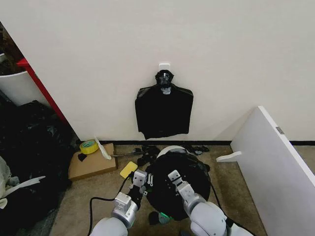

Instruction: Place the garbage bag over the trash bin.

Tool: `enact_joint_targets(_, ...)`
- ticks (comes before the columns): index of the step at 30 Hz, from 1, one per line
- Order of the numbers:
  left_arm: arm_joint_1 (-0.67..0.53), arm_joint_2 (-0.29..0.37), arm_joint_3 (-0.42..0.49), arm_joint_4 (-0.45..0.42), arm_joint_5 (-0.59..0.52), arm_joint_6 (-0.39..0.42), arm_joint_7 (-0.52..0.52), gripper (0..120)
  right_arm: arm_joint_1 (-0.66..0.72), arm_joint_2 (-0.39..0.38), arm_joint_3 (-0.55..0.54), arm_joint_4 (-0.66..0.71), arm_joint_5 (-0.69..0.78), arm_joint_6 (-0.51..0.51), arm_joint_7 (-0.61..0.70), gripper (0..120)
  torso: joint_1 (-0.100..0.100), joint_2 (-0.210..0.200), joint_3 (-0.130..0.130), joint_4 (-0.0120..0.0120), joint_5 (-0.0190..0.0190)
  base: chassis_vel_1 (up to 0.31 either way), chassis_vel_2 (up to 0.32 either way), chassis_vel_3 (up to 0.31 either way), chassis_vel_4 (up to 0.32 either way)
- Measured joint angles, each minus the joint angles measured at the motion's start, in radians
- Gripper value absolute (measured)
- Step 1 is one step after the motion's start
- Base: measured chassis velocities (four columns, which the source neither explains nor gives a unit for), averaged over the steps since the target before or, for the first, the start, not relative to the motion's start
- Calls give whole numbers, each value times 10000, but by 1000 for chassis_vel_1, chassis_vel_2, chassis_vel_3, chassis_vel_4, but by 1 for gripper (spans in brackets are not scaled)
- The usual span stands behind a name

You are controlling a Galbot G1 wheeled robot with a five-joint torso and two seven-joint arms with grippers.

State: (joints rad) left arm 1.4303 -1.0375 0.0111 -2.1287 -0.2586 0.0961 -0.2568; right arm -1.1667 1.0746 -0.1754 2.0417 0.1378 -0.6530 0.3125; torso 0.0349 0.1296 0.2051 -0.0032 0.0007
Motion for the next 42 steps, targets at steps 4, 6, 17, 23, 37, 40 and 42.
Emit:
enact_joint_targets(4,5,-30,-3,15,9,-18,-12,0,305,155,-149,-482,-118,-17,19,0,0,0,0,-1,0,0,0,0,0)
enact_joint_targets(6,-1,-46,-10,17,-5,-19,-19,0,359,192,-170,-577,-196,-1,5,0,0,0,0,0,-1,0,0,0,0)
enact_joint_targets(17,-62,-107,-74,-26,-306,19,-59,0,825,351,-298,-1222,-1407,534,-277,0,0,0,0,0,1,0,0,0,0)
enact_joint_targets(23,-151,-156,-130,48,-703,81,-248,0,422,57,-197,-611,-1414,551,-513,0,0,0,0,-1,0,0,0,0,0)
enact_joint_targets(37,69,-84,-109,-317,-699,37,-101,0,316,279,-448,-1024,-1597,332,-617,0,0,0,0,-1,1,0,0,0,0)
enact_joint_targets(40,139,-46,-115,-364,-604,23,-53,0,515,327,-443,-1132,-1639,351,-558,0,0,0,0,0,0,0,0,0,0)
enact_joint_targets(42,173,-51,-93,-366,-503,2,-25,0,696,351,-367,-1250,-1640,409,-402,0,0,0,0,1,1,0,0,0,0)
